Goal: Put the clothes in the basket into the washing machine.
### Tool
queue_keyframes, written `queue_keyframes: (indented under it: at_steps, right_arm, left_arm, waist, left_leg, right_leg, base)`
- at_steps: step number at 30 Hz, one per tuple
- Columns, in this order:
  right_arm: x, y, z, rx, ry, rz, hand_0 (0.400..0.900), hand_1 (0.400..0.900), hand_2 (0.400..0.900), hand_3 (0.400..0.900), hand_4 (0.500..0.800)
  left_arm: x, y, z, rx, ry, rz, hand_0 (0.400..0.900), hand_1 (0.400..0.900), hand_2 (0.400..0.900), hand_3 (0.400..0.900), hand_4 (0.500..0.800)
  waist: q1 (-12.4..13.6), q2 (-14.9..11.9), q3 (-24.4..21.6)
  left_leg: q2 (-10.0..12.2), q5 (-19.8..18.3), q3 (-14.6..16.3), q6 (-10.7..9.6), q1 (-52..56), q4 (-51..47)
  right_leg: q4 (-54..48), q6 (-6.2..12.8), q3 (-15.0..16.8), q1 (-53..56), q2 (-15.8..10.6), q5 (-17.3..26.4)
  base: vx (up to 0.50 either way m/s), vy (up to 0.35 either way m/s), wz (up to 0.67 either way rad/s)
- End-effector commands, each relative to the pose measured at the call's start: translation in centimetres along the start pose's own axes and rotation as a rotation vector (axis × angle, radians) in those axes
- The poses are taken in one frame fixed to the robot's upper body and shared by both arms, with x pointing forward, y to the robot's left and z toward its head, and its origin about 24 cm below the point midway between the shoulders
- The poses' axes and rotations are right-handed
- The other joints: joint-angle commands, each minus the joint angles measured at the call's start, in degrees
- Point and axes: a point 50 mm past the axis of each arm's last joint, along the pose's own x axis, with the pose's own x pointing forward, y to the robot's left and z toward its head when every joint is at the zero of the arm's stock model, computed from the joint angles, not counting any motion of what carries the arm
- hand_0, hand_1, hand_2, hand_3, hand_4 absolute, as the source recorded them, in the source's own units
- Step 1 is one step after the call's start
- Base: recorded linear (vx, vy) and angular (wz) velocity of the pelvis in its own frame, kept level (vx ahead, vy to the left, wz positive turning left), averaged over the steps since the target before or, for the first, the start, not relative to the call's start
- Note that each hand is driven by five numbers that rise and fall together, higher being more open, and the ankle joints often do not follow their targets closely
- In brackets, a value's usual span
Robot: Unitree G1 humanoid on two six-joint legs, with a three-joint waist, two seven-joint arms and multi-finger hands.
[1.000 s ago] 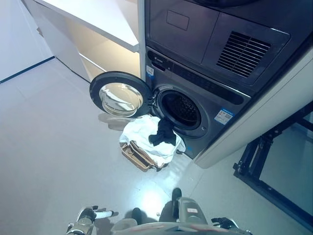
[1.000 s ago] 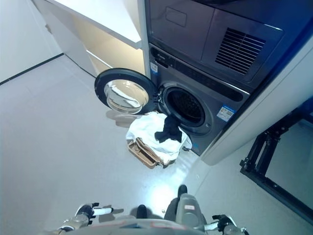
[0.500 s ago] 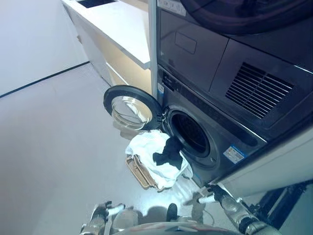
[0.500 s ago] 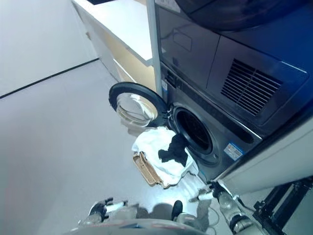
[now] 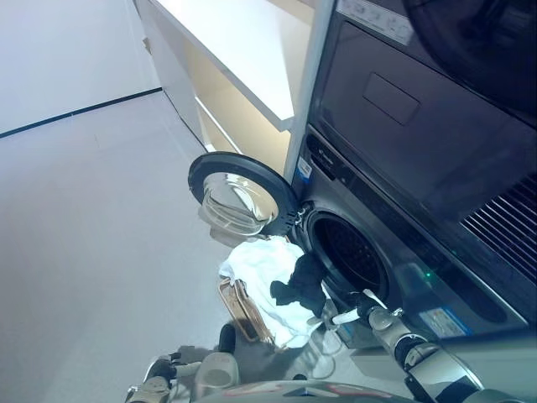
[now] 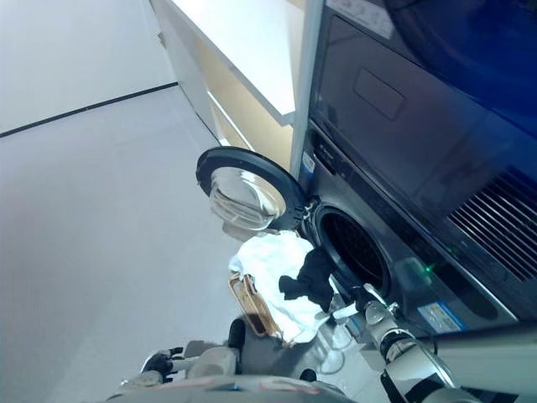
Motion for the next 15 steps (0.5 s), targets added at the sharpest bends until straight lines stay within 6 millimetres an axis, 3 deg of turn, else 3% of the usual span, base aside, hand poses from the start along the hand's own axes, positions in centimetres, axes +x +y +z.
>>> queue_keyframes:
  at_steps: [1,2,3,4,6,7,9,11,15]
  right_arm:
    - [0.1,-2.5,1.9,0.029,-0.069,-0.068,0.900,0.900,0.900,0.900,0.800]
    - [0.2,-2.4,2.6,0.024,-0.086,-0.063,0.900,0.900,0.900,0.900,0.800]
    - [0.1,-2.8,4.0,0.010,-0.127,-0.075,0.900,0.900,0.900,0.900,0.800]
    - [0.1,-3.5,6.0,-0.007,-0.177,-0.099,0.900,0.900,0.900,0.900,0.800]
    - [-0.2,-5.0,8.4,-0.046,-0.228,-0.152,0.900,0.900,0.900,0.900,0.800]
    - [-0.3,-5.6,9.4,-0.061,-0.249,-0.177,0.900,0.900,0.900,0.900,0.800]
    - [-0.7,-6.7,10.8,-0.064,-0.288,-0.218,0.900,0.900,0.900,0.900,0.800]
    - [-1.2,-8.9,12.4,-0.102,-0.314,-0.280,0.900,0.900,0.900,0.900,0.800]
    - [-2.8,-12.6,15.6,-0.183,-0.380,-0.420,0.900,0.900,0.900,0.900,0.800]
  left_arm:
    - [-0.2,0.3,-1.5,0.078,0.040,0.000,0.900,0.900,0.900,0.900,0.800]
    - [-0.1,0.8,-1.4,0.081,0.040,0.012,0.900,0.900,0.900,0.900,0.800]
    - [0.0,1.3,-0.7,0.084,0.023,0.026,0.900,0.900,0.900,0.900,0.800]
    - [0.2,1.7,0.2,0.075,0.001,0.046,0.900,0.900,0.900,0.900,0.800]
    - [0.3,1.9,1.6,0.040,-0.043,0.071,0.900,0.900,0.900,0.900,0.800]
    - [0.4,2.3,2.2,0.023,-0.055,0.083,0.900,0.900,0.900,0.900,0.800]
    - [0.4,2.8,3.4,-0.017,-0.095,0.107,0.900,0.900,0.900,0.900,0.800]
    - [0.4,2.9,3.5,-0.022,-0.106,0.109,0.900,0.900,0.900,0.900,0.800]
    - [0.4,3.4,4.2,-0.016,-0.137,0.133,0.900,0.900,0.900,0.900,0.800]
  waist:
    - [2.9,0.9,-2.1]
    - [2.4,1.6,-0.9]
    - [1.8,2.2,1.1]
    - [1.7,3.1,3.2]
    - [3.0,3.1,5.2]
    - [3.1,3.1,6.5]
    - [3.3,3.5,7.5]
    - [4.2,3.9,7.5]
    - [4.9,5.7,9.0]
  left_leg:
    - [2.0,-1.0,-2.2,-3.1,-3.2,1.8]
    - [1.3,-1.8,-2.5,-1.6,-2.8,2.0]
    - [1.2,-1.5,-2.9,-1.3,-3.4,2.3]
    - [1.4,-1.8,-2.8,-1.4,-4.1,2.5]
    - [0.8,-2.7,-2.3,-2.4,-6.2,3.2]
    - [0.7,-2.7,-2.9,-2.6,-8.0,4.6]
    - [0.6,-1.9,-3.9,-2.8,-12.0,6.0]
    - [0.4,-0.9,-4.6,-3.4,-13.7,5.3]
    - [0.2,0.8,-5.9,-4.1,-18.9,5.6]
  right_leg:
    - [12.1,5.02,2.4,-2.0,-1.3,-0.8]
    - [22.6,6.53,3.2,-8.3,-3.0,3.4]
    - [26.6,7.08,4.9,-12.1,-2.9,5.6]
    - [26.0,6.40,4.0,-15.8,-4.1,5.5]
    - [16.6,5.28,-2.0,-17.1,-7.8,6.0]
    - [15.7,5.05,-2.0,-17.3,-8.3,6.2]
    - [16.2,4.79,-0.7,-19.8,-7.0,4.8]
    - [15.2,4.59,-3.1,-20.4,-7.1,4.8]
    - [17.0,4.30,-4.4,-25.0,-7.0,3.8]
  base:
    - [0.07,0.198,0.00]
    - [-0.06,0.175,0.15]
    - [-0.17,0.210,0.13]
    - [-0.22,0.088,0.03]
    - [-0.19,-0.019,-0.09]
    - [-0.19,-0.078,0.34]
    - [-0.10,-0.041,0.49]
    - [-0.02,-0.051,0.27]
    - [-0.04,-0.044,0.26]
